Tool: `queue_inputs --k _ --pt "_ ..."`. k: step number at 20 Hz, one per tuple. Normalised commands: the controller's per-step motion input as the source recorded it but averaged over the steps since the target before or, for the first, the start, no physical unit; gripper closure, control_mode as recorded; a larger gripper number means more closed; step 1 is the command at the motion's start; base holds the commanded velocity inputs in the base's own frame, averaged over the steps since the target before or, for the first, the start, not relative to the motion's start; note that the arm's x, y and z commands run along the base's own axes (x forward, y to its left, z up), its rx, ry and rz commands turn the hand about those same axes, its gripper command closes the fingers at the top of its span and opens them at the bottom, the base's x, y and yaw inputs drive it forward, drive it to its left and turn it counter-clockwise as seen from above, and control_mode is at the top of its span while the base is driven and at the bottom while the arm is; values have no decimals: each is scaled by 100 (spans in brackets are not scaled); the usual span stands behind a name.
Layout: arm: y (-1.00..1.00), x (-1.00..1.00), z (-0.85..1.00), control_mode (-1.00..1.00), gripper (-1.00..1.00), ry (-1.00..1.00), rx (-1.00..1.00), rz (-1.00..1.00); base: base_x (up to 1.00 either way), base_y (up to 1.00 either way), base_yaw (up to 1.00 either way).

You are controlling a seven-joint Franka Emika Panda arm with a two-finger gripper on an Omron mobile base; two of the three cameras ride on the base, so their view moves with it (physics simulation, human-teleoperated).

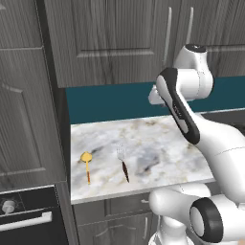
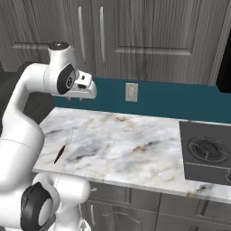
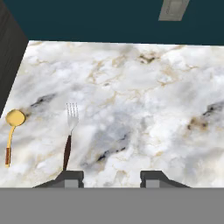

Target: Take the fork and place it on the left side of the plate. Then take the spoon and place it on the right side of the plate. Make sure they're directly next to the plate.

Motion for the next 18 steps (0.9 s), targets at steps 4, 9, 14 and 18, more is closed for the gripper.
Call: queue_inputs --k 4,9,14,18 --pt "1 0 -10 -100 -100 0 0 0 0 0 0" --pt "13 0 -21 -100 -100 0 0 0 0 0 0" --pt "26 0 -25 -100 -100 0 0 0 0 0 0" --pt "35 0 -22 -100 -100 0 0 0 0 0 0"
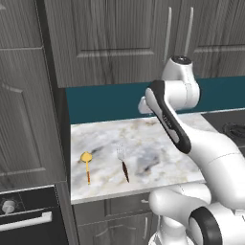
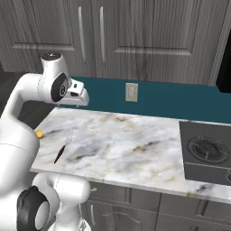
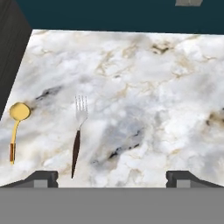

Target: Take the fork and place it on the left side of the plate. Then take the spoon and place it on the right side of the plate. Make sure they're directly next to the plate.

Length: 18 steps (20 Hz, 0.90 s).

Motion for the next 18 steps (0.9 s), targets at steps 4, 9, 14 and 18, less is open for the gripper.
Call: queue_inputs --k 4,9,14,18 --pt "49 0 -28 -100 -100 0 0 0 0 0 0" --pt "60 0 -46 -100 -100 0 0 -1 0 0 0" --pt "44 0 -40 -100 -100 0 0 -1 0 0 0" --pt "34 2 -44 -100 -100 0 0 -1 0 0 0"
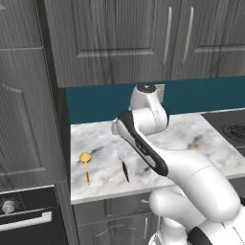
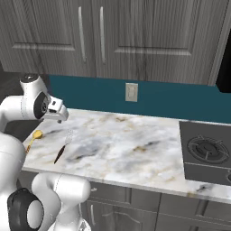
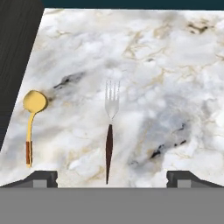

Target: Take the fork and place it on the left side of the plate. Then take the spoon and place it on the right side of the plate. Make sure they're directly next to the plate.

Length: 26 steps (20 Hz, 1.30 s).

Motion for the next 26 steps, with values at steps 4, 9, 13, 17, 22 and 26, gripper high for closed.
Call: queue_inputs --k 4,9,13,17,22,26 --pt "21 1 -41 -100 -100 2 0 -1 0 0 0" --pt "5 0 -38 -100 -100 4 0 -4 0 0 0" --pt "0 2 -36 -100 -100 5 0 -6 0 0 0" --pt "0 3 -34 -100 -100 5 0 -5 0 0 0" --pt "0 9 -30 -100 -100 2 0 -5 0 0 0" --pt "0 19 -22 -100 -100 0 0 -6 0 0 0"
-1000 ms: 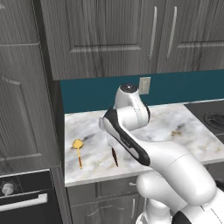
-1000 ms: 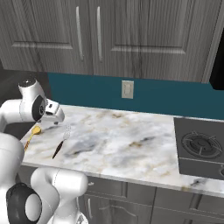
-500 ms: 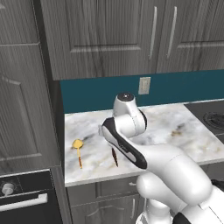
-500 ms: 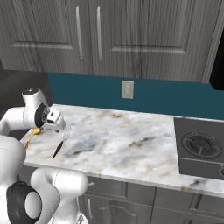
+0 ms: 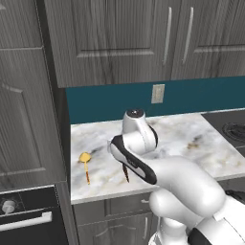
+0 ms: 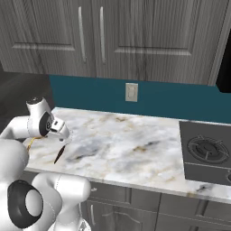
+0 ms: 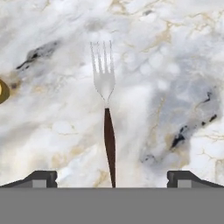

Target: Take the fork and place it on the left side of the plate. Then take the spoon and place it on the right side of the plate. Make sure they're directly next to the plate.

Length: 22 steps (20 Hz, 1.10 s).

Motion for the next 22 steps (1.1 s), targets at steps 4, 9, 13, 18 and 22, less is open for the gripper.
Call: queue_inputs --k 4,9,13,18,22 --pt "0 27 -17 -100 -100 0 0 -6 0 0 0" --pt "0 30 -21 -100 -100 0 0 -6 0 0 0" --pt "0 27 -26 -100 -100 1 0 -5 0 0 0" --pt "0 26 -32 -100 -100 3 0 -4 0 0 0" --pt "0 24 -28 -100 -100 2 0 -3 0 0 0"
